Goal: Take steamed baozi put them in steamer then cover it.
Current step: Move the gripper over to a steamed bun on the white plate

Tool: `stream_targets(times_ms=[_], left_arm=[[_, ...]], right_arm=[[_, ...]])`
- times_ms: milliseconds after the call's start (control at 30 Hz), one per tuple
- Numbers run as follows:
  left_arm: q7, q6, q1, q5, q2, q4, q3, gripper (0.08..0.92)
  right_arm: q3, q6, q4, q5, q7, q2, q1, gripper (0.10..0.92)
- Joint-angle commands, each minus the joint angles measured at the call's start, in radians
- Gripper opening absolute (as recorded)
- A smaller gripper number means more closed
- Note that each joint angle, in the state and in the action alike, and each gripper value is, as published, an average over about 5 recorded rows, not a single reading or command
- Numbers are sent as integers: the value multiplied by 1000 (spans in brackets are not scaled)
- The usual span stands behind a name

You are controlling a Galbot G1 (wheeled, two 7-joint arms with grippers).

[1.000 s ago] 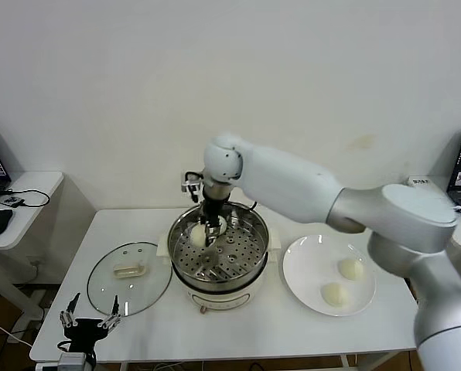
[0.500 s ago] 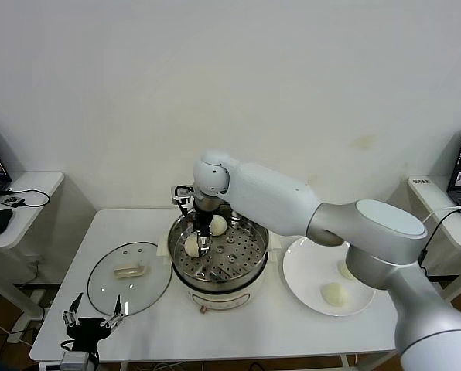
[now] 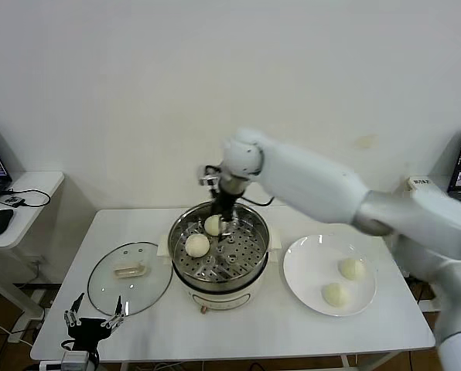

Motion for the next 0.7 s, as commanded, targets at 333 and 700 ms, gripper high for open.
stream_targets(times_ms=[333,700], left_arm=[[11,6,3,-10,-2,8,9,823],[11,4,30,10,-11,14,17,823]], right_arm=[[31,107,383,-112,-68,-653,-101,823],[268,174,287,-311,-46,-652,-539,823]])
